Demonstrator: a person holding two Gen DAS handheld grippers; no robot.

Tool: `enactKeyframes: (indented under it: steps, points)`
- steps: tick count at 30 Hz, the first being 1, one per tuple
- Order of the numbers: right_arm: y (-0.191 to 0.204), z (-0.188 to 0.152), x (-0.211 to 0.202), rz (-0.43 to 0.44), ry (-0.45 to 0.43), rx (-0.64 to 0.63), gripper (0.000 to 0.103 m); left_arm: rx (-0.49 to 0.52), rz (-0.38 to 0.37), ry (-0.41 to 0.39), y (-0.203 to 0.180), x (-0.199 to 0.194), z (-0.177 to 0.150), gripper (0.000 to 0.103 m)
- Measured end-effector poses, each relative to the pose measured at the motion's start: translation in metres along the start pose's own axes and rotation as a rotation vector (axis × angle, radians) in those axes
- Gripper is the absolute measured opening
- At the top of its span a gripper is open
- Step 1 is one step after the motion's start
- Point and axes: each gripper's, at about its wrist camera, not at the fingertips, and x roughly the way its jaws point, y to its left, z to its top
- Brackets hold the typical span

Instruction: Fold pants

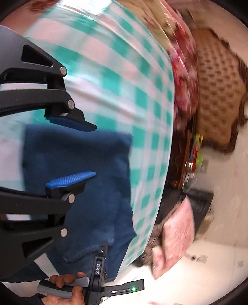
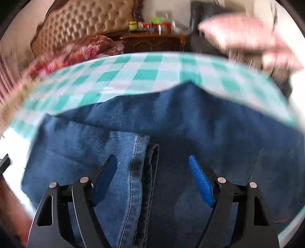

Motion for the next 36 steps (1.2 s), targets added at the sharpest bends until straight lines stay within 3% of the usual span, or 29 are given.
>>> enactKeyframes:
  steps: [5, 8, 11, 16, 17, 19, 22, 29, 32, 33, 35, 36]
  points:
    - [-0.024, 0.011, 0.009, 0.207, 0.079, 0.101, 0.075, -0.033, 0.013, 0.100, 0.017, 0.061, 0.046, 0.044]
    - [-0.016, 0.019, 0.012, 0.236, 0.086, 0.064, 0.073, -0.100, -0.022, 0.157, 0.030, 0.083, 0.055, 0.044]
    - [-0.007, 0.026, 0.021, 0.243, 0.120, 0.032, 0.056, -0.122, -0.020, 0.173, 0.037, 0.092, 0.055, 0.044]
    - [-0.004, 0.029, 0.028, 0.212, 0.127, 0.014, 0.046, -0.181, -0.064, 0.194, 0.048, 0.100, 0.047, 0.043]
    - [-0.003, 0.028, 0.028, 0.186, 0.123, -0.002, 0.036, -0.188, -0.074, 0.198, 0.048, 0.102, 0.046, 0.031]
    - [-0.004, 0.028, 0.027, 0.167, 0.117, -0.012, 0.020, -0.189, -0.082, 0.207, 0.048, 0.107, 0.043, 0.019]
    - [-0.007, 0.032, 0.023, 0.183, 0.103, -0.006, 0.015, -0.226, -0.091, 0.185, 0.054, 0.104, 0.042, 0.009]
    - [-0.001, 0.033, 0.023, 0.143, 0.065, -0.062, 0.015, -0.252, -0.051, 0.163, 0.057, 0.094, 0.038, 0.012]
    - [-0.001, 0.026, 0.024, 0.108, 0.067, -0.069, 0.015, -0.220, -0.053, 0.094, 0.048, 0.066, 0.033, 0.019]
    - [0.000, 0.025, 0.019, 0.069, 0.049, -0.072, 0.018, -0.194, -0.047, 0.079, 0.042, 0.060, 0.031, 0.019]
    - [0.005, 0.021, 0.003, 0.004, -0.018, -0.084, 0.043, -0.110, -0.024, 0.058, 0.023, 0.045, 0.025, 0.019]
    - [0.010, 0.019, -0.006, -0.012, -0.055, -0.097, 0.046, -0.077, -0.014, 0.057, 0.015, 0.042, 0.022, 0.019]
